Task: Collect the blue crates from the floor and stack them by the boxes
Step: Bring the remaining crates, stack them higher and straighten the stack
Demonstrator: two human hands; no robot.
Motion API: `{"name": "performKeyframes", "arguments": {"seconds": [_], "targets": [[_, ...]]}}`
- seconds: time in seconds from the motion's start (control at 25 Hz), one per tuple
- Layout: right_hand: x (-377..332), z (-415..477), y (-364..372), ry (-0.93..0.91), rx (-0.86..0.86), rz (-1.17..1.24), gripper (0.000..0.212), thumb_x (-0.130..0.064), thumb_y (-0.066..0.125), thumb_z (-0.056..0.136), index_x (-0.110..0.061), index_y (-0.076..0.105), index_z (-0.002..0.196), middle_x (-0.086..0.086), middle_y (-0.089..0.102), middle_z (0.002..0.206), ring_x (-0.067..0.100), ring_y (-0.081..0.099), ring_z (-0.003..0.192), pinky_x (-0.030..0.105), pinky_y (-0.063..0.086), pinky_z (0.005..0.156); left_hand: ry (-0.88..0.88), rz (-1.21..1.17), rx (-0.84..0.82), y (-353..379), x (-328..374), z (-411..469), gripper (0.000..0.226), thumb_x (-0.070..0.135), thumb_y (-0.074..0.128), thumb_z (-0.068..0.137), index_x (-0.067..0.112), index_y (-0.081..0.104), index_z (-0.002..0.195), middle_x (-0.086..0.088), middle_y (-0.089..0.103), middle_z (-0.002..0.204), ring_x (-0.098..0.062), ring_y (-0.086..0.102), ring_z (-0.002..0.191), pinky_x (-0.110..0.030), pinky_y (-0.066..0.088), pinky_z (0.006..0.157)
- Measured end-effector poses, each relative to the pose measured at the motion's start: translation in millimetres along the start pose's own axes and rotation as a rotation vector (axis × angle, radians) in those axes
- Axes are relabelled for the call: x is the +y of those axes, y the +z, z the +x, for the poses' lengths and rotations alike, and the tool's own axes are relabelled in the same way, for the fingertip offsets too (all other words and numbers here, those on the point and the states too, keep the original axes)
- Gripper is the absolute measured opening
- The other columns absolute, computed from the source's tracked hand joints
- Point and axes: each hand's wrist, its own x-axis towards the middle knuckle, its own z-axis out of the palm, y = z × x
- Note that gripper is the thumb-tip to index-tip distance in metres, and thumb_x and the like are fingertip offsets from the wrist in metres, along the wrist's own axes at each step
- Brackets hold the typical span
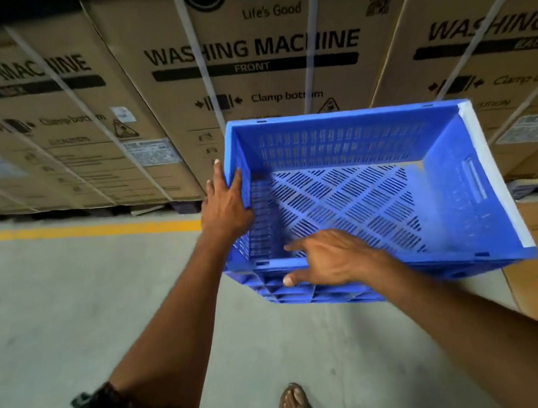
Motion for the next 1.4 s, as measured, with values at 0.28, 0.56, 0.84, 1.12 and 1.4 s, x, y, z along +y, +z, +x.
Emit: {"name": "performKeyframes", "arguments": {"seconds": [0.28,0.56,0.84,1.12,1.4], "targets": [[-3.8,8.3,0.2,0.094,0.044,-0.09,0.04,-0.056,0.055,0.087,-0.021,0.07,0.098,0.01,0.072,0.1,0.035,0.066,0.1,0.035,0.051,0.083,0.006,-0.007,0.044,10.2,-1.7,7.0,0.082,-0.004,0.057,0.083,0.02,0.026,0.155,-0.014,0.009,0.163,-0.045,0.064,0.075,-0.037,0.037,0.056],[0.4,19.2,-3.0,0.15,0.013,-0.024,0.046,-0.066,0.06,0.078,-0.021,0.067,0.084,0.003,0.069,0.081,0.027,0.067,0.082,0.033,0.05,0.072,0.008,-0.055,0.044,3.1,-0.1,8.2,0.079,-0.004,0.059,0.083,0.02,0.031,0.153,-0.013,0.016,0.16,-0.042,0.063,0.075,-0.037,0.038,0.058],[13.5,76.6,-29.8,0.044,-0.183,0.699,0.061,-0.065,0.046,0.096,-0.038,0.037,0.15,-0.018,0.034,0.153,0.008,0.03,0.147,0.016,0.028,0.114,-0.014,-0.093,0.01,0.5,4.4,2.9,0.082,-0.003,0.064,0.082,0.019,0.029,0.153,-0.011,0.013,0.16,-0.044,0.066,0.082,-0.042,0.046,0.063],[52.2,145.6,39.5,0.281,-0.195,-0.059,0.136,-0.076,0.077,0.062,-0.052,-0.025,0.148,0.004,-0.044,0.155,0.045,-0.028,0.146,0.079,0.014,0.108,-0.019,-0.073,0.021,5.2,1.1,3.3,0.087,-0.008,0.06,0.081,0.02,0.025,0.155,-0.012,0.014,0.16,-0.042,0.064,0.079,-0.043,0.047,0.064],[55.2,151.8,45.0,0.293,-0.169,-0.106,0.134,-0.077,0.076,0.063,-0.053,-0.026,0.147,0.005,-0.042,0.157,0.044,-0.025,0.148,0.08,0.021,0.106,-0.007,-0.067,0.028,4.3,1.3,8.1,0.076,-0.007,0.059,0.081,0.017,0.035,0.15,-0.011,0.023,0.154,-0.042,0.065,0.075,-0.042,0.044,0.06]]}}
